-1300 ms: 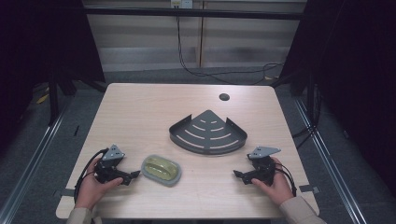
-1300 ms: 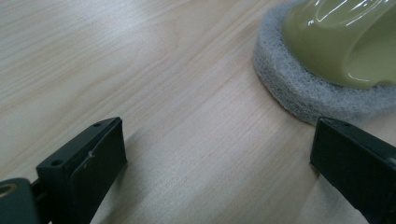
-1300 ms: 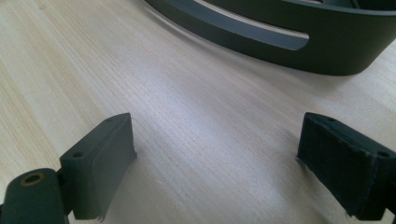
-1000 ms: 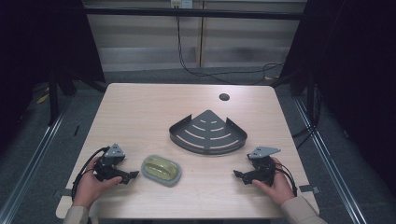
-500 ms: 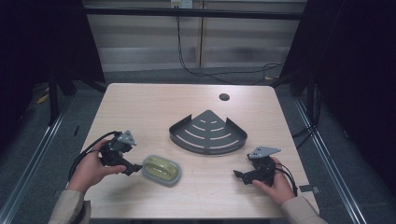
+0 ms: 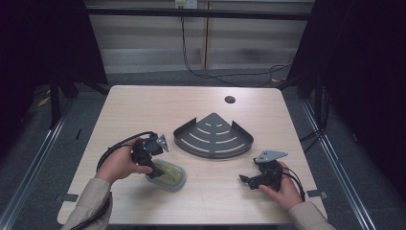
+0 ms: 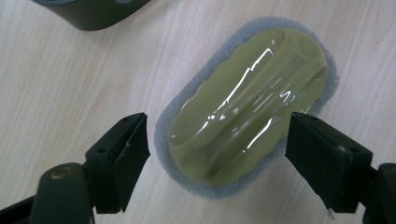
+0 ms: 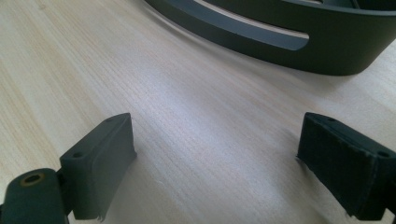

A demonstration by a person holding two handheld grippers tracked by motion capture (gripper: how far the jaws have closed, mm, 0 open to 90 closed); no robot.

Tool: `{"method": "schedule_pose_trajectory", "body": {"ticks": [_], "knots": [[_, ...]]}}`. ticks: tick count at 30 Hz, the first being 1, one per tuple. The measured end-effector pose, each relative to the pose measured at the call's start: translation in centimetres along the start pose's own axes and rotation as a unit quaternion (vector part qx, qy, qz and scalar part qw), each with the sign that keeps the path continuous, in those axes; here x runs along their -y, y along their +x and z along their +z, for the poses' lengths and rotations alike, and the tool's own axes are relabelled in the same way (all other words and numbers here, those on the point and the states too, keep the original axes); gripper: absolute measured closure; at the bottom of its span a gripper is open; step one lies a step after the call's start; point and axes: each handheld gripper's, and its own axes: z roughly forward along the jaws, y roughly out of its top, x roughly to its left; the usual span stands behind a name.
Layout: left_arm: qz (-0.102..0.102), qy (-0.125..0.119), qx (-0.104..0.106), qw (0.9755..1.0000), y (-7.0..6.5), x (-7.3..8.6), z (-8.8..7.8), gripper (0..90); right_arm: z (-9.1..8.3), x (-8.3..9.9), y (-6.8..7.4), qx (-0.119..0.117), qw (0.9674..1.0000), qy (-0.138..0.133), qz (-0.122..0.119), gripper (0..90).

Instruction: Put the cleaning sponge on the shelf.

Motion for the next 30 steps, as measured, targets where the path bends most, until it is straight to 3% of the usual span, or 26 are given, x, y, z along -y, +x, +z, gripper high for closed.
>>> {"method": "schedule_pose_trajectory", "body": {"ticks": [7,8,10,14,15,16,20,26,27,30], "knots": [[0.024,0.024,0.008,0.9994,0.0,-1.0,0.8,33.3,0.0,0.0,0.0,0.000,1.0000,0.000,0.000,10.1],[0.024,0.023,0.006,0.9994,-0.1,-1.1,0.8,41.5,0.0,0.0,0.0,0.000,1.0000,0.000,0.000,10.1],[0.043,0.037,0.006,0.9984,-0.6,-1.6,0.6,48.8,0.0,0.0,0.0,0.000,1.0000,0.000,0.000,10.1],[0.055,0.053,0.005,0.9971,-0.9,-2.1,0.6,61.0,0.0,0.0,0.0,0.000,1.0000,0.000,0.000,10.1],[0.034,0.069,0.001,0.9971,-0.9,-2.5,0.5,61.0,0.0,0.0,0.0,0.000,1.0000,0.000,0.000,10.1],[-0.002,0.077,0.001,0.9970,-0.6,-2.8,0.3,70.9,0.0,0.0,0.0,0.000,1.0000,0.000,0.000,10.1],[-0.061,0.079,0.020,0.9948,-0.1,-3.1,-0.2,71.3,0.0,0.0,0.0,0.000,1.0000,0.000,0.000,10.1],[-0.112,0.069,0.046,0.9903,0.6,-3.4,-0.9,71.4,0.0,0.0,0.0,-0.001,1.0000,0.000,0.000,10.1],[-0.108,0.074,0.048,0.9902,0.9,-3.4,-1.0,71.4,0.0,0.0,0.0,-0.001,1.0000,-0.001,0.000,10.1],[-0.136,0.054,0.055,0.9877,1.2,-3.5,-1.5,71.4,0.0,0.0,0.0,0.000,1.0000,-0.001,0.001,10.1]]}}
